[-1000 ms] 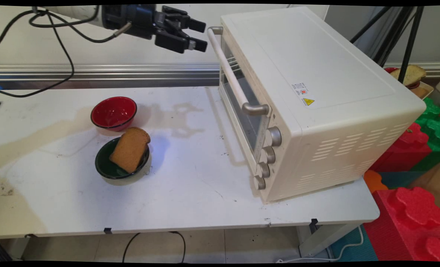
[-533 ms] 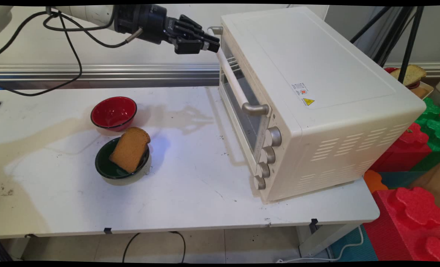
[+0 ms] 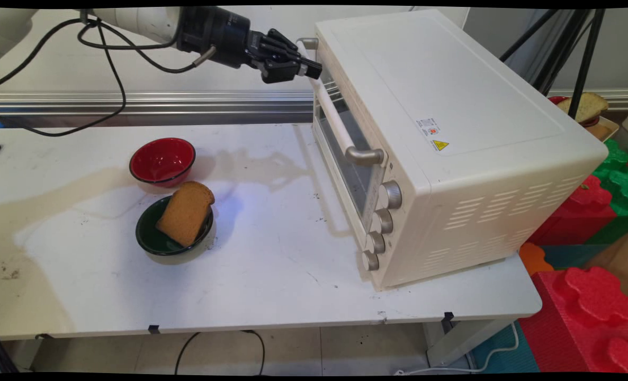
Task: Open the oven
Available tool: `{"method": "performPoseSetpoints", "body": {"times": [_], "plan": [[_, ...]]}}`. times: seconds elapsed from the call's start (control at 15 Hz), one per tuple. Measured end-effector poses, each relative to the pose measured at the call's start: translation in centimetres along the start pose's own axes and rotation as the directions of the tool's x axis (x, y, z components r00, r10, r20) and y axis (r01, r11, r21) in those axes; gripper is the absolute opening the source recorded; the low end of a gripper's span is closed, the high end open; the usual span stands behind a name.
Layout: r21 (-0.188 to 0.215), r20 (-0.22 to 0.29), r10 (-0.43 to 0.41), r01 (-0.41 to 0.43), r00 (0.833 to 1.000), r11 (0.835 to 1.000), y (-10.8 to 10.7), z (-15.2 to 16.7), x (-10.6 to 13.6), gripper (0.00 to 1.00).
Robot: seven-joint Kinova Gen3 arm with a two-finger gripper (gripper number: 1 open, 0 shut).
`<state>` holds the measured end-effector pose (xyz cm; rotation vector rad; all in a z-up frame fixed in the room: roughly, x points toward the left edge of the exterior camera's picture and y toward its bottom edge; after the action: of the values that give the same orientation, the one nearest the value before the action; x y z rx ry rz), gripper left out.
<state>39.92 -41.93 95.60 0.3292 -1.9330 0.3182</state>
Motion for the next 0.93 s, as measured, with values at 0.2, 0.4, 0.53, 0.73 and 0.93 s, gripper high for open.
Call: {"method": "performPoseSetpoints", "body": {"times": [0.2, 0.4, 0.53, 0.73, 0.93], "plan": [[-0.001, 0.011, 0.002, -0.002, 1.000, 1.000, -0.1, 0.8, 0.0, 0.00], [-0.001, 0.023, 0.006, -0.006, 1.000, 1.000, -0.3, 1.6, -0.1, 0.00], [-0.001, 0.033, 0.012, -0.011, 0.999, 1.000, -0.3, 2.1, -0.1, 0.00], [0.000, 0.046, 0.018, -0.018, 0.999, 1.000, -0.4, 2.7, -0.3, 0.00], [0.001, 0.058, 0.025, -0.025, 0.998, 1.000, -0.4, 3.0, -0.6, 0.00]]}}
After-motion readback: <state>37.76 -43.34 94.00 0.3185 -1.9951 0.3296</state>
